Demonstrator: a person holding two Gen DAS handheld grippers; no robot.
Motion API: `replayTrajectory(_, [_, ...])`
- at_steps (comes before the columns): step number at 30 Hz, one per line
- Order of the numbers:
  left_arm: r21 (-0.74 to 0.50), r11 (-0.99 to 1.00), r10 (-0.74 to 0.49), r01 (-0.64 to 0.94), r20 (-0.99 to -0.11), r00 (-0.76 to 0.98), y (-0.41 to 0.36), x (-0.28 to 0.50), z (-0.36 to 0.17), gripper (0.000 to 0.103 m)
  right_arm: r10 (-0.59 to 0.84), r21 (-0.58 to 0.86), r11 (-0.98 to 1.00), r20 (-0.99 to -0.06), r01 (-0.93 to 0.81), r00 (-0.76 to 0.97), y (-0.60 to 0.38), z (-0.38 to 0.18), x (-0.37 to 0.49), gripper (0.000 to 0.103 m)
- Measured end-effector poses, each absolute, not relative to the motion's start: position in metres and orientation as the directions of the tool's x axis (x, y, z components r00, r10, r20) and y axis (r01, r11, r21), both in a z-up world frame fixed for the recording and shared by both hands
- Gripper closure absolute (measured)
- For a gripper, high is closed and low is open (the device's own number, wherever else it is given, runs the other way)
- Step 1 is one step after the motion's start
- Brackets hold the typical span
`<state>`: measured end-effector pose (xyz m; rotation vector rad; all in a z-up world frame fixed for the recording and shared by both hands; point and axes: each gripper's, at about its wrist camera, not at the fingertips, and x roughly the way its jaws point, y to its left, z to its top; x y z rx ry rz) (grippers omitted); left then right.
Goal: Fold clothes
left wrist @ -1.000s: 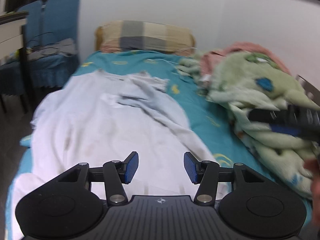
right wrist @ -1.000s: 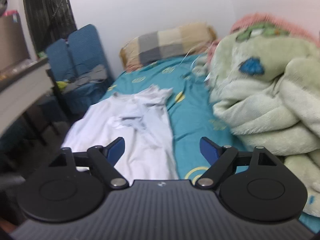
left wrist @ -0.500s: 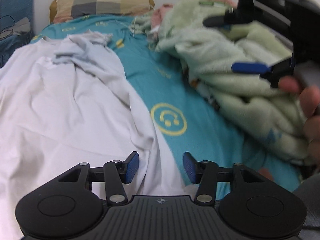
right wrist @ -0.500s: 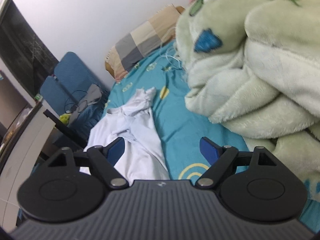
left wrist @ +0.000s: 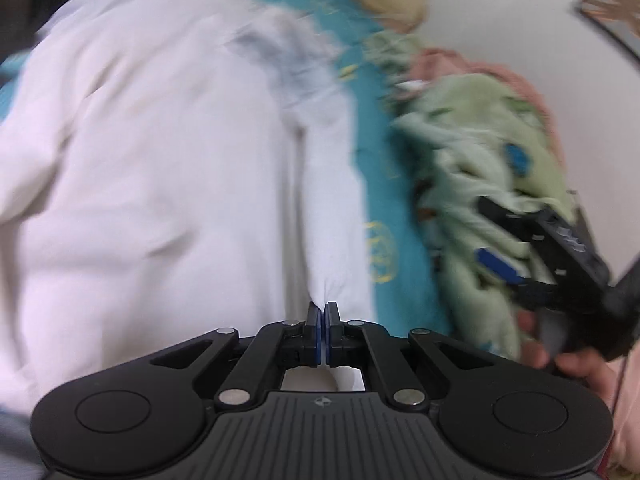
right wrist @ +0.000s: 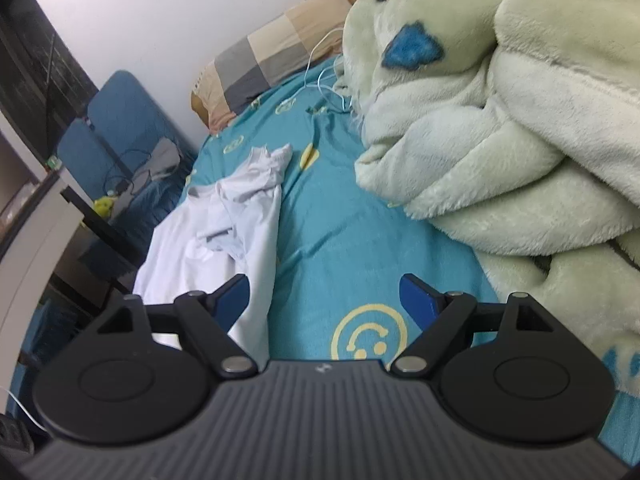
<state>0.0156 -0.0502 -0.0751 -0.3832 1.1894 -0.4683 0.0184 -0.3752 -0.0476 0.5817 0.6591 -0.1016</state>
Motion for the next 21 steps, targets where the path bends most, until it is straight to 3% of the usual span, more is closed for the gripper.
replayTrajectory(3, [-0.446,0.889,-0.458,0.106,-0.845,0.275,-0.042,0.021,-0.098,0.102,0.105,0.447,0.86,-0.627,0.246,0.772,-0.364,-0.05,0.024,0.019])
replayTrajectory(11, [-0.481,0.865,-0.5,0.14,-0.811,0.302,-0.047,0.018,-0.096,0.097,0.108,0.395,0.893,-0.656,0.217,0.747,-0.34,-0.054,0.028,0.019])
replayTrajectory(19, [-0.423,0.857,-0.511,0.294,-0.774,0.375,-0.085,0.001,-0.065,0.054,0.08,0.392,0.889,-0.641,0.236,0.763,-0.344,-0.051,0.027,0.019])
replayTrajectory(21, [-0.398,0.858,-0.503,0.323,-0.775,0.382,-0.1,-0.005,-0.064,0.05,0.071,0.401,0.881,-0.637,0.251,0.768,-0.347,-0.051,0.026,0.019])
